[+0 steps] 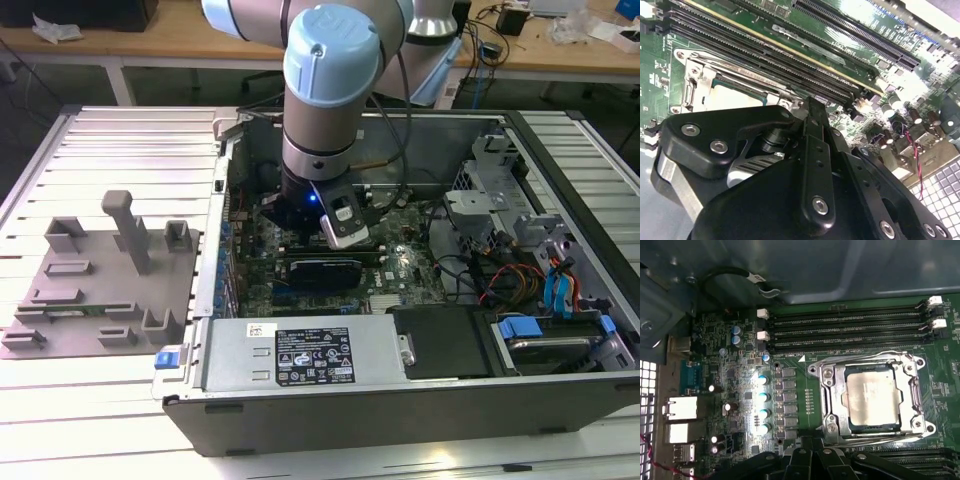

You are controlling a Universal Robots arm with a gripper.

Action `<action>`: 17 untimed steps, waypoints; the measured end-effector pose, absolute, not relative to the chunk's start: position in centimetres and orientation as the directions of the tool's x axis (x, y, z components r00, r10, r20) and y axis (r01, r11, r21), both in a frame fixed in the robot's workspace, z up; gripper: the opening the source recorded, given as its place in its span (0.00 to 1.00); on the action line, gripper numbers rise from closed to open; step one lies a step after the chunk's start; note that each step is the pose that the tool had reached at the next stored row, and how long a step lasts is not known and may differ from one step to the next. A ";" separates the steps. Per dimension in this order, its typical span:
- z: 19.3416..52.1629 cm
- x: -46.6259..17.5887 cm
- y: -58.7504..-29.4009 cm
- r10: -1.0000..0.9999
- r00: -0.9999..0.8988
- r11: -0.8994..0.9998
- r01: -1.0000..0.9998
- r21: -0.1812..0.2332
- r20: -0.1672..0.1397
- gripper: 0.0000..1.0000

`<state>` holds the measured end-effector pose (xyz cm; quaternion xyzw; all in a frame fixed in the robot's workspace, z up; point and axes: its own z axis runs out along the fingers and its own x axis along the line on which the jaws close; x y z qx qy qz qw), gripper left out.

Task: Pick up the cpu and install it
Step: 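Install the second cpu locking lever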

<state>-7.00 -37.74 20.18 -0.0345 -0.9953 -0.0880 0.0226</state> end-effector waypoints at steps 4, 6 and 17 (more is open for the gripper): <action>19.8 -7.0 -37.6 0.065 -0.997 0.982 0.073 0.174 0.051 0.11; 19.8 -7.0 -37.6 0.065 -0.997 0.982 0.073 0.173 0.051 0.11; 22.9 -7.1 -37.5 0.065 -0.997 0.982 0.070 0.174 0.033 0.11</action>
